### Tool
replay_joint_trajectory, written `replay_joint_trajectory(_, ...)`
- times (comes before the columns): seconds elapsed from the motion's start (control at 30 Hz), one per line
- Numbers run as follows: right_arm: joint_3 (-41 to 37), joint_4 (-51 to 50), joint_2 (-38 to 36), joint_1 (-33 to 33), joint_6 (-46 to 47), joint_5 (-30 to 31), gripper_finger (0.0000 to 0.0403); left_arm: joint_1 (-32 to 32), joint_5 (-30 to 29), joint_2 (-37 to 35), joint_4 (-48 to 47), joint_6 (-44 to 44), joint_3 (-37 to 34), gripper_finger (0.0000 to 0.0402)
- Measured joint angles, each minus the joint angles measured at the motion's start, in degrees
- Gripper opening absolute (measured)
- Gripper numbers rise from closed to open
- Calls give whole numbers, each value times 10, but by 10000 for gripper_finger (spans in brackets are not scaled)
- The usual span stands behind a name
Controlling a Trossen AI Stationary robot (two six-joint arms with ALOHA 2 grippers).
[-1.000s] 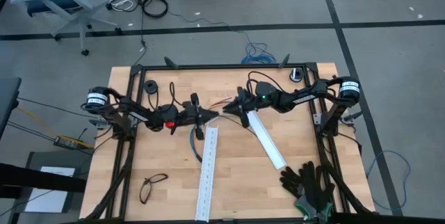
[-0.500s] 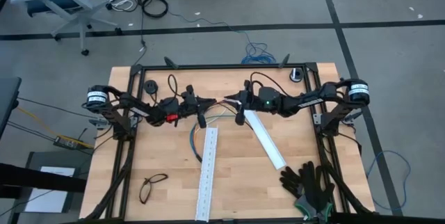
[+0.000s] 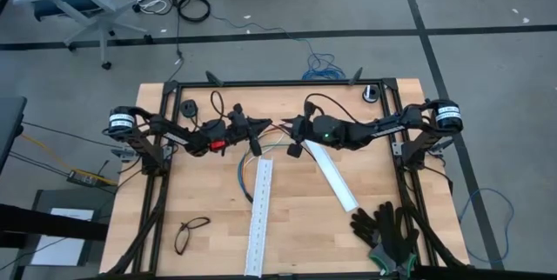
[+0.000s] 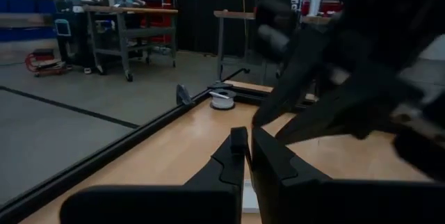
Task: Ziptie cables
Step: Wrap the black zip tie around the object
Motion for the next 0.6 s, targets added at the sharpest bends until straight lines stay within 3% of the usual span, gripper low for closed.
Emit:
replay_joint_trajectory(0.23, 26, -26, 7, 9, 42, 43, 59, 11, -13, 0, -4, -30, 0, 0)
replay_joint_trajectory(0.43, 25, 33, 86, 11, 52, 46, 59, 11, -6, 0, -14, -40, 15, 0)
replay_joint_trajectory(0.6, 25, 92, 111, 25, 11, 143, 59, 11, -4, 0, -20, -33, 18, 0)
